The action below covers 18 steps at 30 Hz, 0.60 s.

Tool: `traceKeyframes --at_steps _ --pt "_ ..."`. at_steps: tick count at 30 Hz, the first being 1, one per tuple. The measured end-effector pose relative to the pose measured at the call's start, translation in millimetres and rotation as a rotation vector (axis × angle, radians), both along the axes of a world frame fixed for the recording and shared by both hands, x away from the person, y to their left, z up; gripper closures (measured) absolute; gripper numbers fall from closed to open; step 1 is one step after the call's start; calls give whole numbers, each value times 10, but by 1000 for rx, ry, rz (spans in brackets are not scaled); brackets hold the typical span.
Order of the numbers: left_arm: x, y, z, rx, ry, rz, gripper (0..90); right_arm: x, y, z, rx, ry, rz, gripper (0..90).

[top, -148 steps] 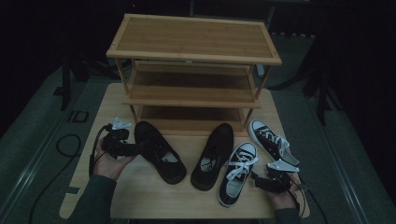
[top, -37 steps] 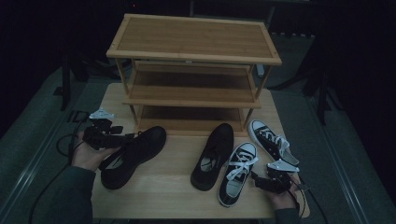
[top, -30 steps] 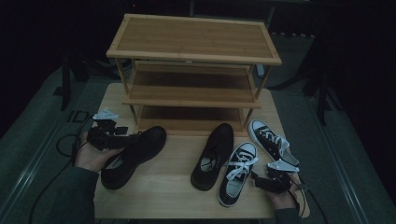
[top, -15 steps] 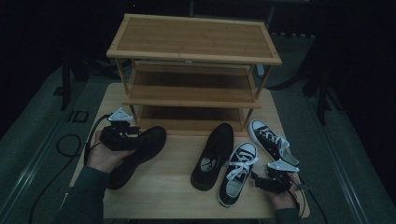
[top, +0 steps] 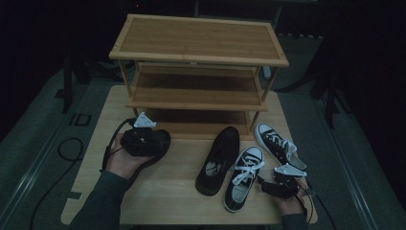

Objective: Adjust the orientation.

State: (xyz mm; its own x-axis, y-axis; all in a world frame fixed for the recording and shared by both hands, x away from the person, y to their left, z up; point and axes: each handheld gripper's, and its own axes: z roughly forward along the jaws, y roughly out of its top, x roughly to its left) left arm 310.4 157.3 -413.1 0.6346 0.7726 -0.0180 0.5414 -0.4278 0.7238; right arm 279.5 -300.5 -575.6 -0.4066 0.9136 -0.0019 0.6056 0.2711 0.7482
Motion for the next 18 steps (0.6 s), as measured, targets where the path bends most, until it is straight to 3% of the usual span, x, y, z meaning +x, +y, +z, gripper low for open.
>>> traceKeyframes --at_steps 18 --pt "47 -496 -55 5 28 -80 464 0 0 0 0 0 0 247"
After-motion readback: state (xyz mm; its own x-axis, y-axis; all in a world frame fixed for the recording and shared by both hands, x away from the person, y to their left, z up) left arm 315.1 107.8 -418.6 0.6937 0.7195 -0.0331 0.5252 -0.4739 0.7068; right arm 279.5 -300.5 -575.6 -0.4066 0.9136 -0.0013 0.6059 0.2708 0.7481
